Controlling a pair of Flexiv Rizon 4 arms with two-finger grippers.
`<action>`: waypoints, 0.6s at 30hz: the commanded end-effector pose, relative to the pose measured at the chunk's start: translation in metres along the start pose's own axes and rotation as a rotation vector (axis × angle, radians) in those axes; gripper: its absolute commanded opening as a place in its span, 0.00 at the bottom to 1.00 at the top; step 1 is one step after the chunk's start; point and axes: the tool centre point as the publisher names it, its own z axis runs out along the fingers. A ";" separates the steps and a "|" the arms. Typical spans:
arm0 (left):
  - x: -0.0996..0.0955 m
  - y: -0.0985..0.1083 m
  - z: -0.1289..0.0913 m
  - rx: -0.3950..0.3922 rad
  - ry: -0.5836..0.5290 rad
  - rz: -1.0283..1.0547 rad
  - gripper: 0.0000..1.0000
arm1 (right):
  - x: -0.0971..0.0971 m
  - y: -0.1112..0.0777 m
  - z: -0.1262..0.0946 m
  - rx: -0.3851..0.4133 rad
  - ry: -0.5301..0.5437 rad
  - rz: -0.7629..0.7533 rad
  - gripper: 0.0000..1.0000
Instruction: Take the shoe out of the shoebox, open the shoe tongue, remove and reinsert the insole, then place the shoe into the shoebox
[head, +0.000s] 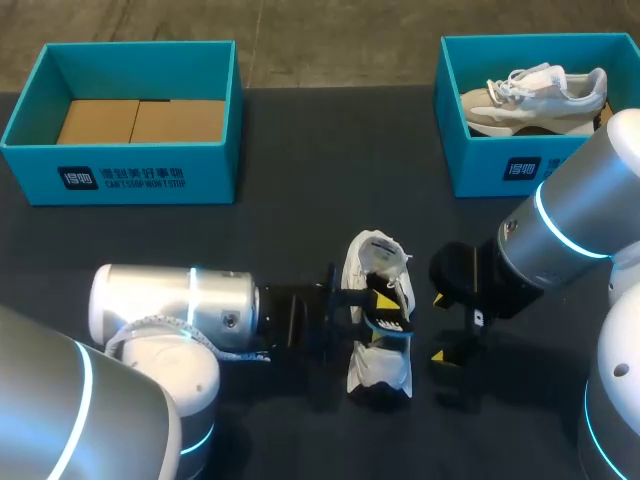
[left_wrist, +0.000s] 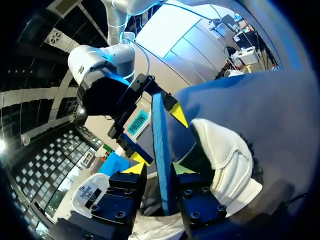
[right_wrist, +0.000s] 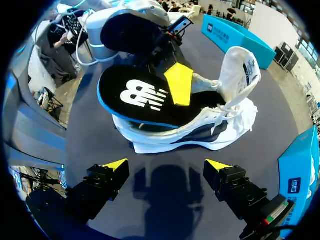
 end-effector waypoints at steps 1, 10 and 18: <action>0.001 -0.010 -0.012 0.012 -0.003 -0.007 0.32 | 0.001 0.000 0.002 0.001 -0.003 0.000 1.00; 0.001 -0.021 -0.018 0.031 0.000 0.002 0.29 | 0.001 0.000 0.002 0.001 -0.003 0.000 1.00; 0.005 -0.017 -0.010 0.035 0.015 0.023 0.00 | 0.001 0.000 0.002 0.001 -0.003 0.000 1.00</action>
